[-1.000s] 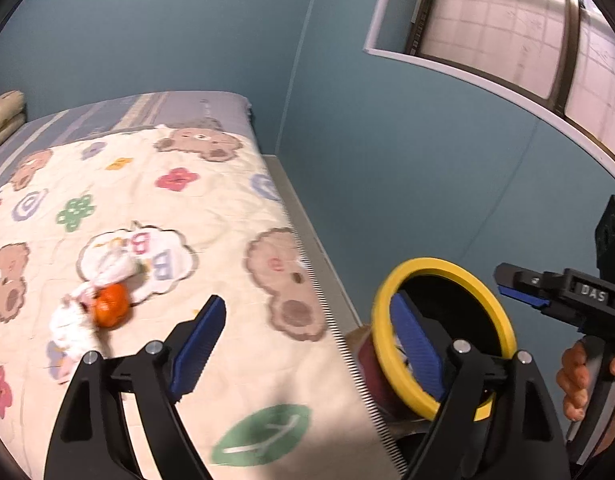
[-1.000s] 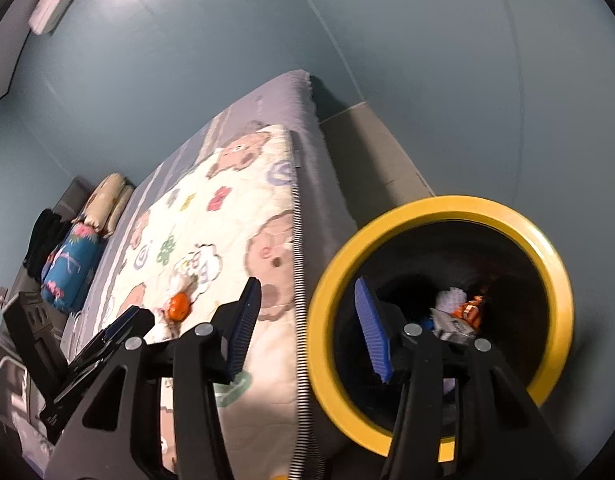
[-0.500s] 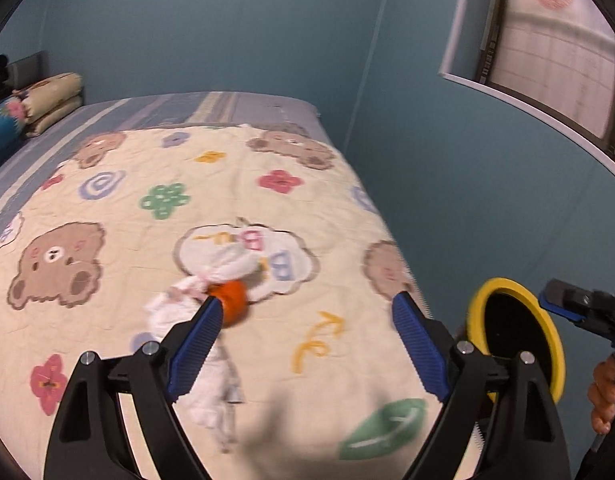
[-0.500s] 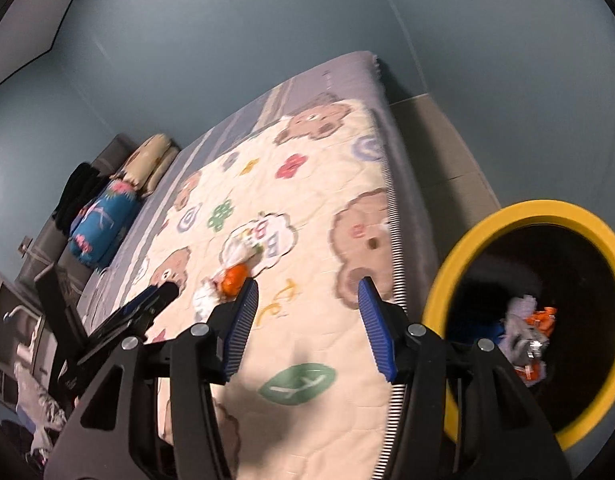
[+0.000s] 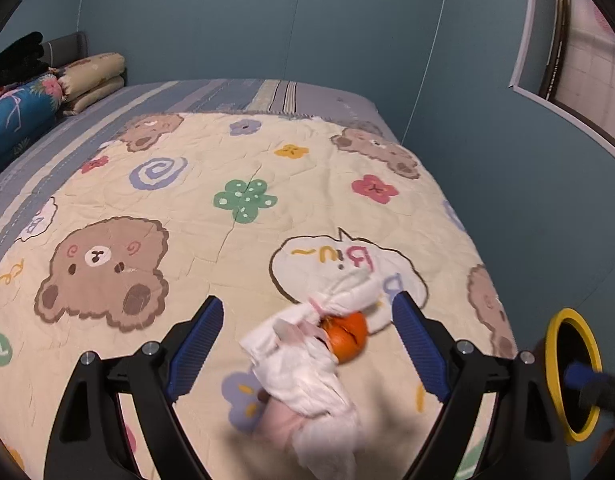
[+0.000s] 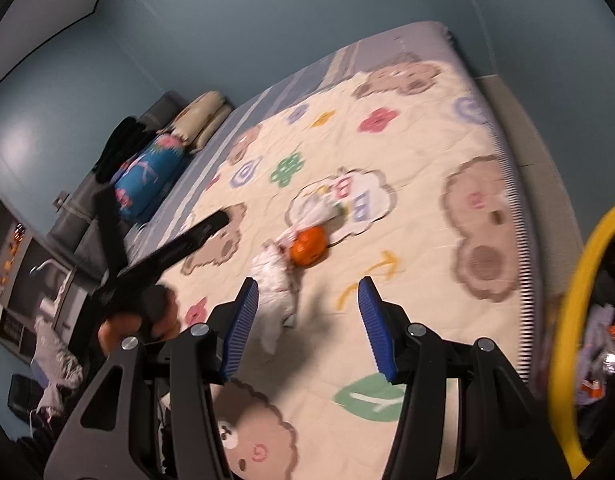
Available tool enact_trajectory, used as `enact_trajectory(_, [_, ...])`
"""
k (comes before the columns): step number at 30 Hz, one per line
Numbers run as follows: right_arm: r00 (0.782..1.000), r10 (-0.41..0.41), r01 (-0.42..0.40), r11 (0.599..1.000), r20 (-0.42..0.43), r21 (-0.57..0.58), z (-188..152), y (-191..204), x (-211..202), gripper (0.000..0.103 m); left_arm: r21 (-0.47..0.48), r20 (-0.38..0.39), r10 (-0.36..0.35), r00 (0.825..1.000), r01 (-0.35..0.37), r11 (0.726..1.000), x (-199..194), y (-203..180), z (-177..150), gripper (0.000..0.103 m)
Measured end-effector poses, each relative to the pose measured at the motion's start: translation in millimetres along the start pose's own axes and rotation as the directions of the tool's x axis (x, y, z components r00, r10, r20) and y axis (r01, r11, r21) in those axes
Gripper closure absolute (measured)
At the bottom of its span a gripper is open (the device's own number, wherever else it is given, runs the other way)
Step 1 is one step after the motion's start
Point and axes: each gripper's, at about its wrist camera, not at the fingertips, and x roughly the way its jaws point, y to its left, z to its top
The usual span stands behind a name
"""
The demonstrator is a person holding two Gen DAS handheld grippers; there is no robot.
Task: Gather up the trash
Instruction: 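Move both tools back over the white tissue bundle and mandarin, then grasp the white tissue bundle with the right tool while the left tool grasps tissue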
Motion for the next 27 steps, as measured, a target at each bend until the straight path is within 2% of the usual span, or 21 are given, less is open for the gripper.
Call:
enact_trajectory(6, [0.996,0.052,-0.055,0.998,-0.076,-0.041,-12,24,49,0.053,0.018,-0.08,-0.025,0.996,0.027,0.999,47,8,21,0.02])
enact_trajectory(13, [0.987,0.051,-0.061,0.996,-0.154,-0.062,-24,41,105,0.053,-0.056,-0.181,-0.078,0.98,0.069,0.996,98,19,29,0.02])
enact_trajectory(17, [0.984,0.032,-0.046,0.996,-0.175,-0.079,-27,47,128,0.053,-0.067,-0.221,-0.089,0.971,0.076,0.995,120,20,25,0.02])
enact_trajectory(22, [0.978,-0.018,-0.004,0.994,-0.208,-0.107,-31,51,157,0.053,-0.113,-0.27,-0.142,0.952,0.115,0.987,142,24,19,0.022])
enact_trajectory(25, [0.973,-0.053,0.022,0.99,-0.226,-0.139,-35,54,172,0.054,-0.133,-0.294,-0.186,0.938,0.153,0.979,151,24,18,0.032])
enact_trajectory(27, [0.967,-0.062,0.027,0.989,-0.246,-0.143,-36,55,184,0.055,-0.133,-0.314,-0.217,0.924,0.184,0.974,157,21,17,0.051])
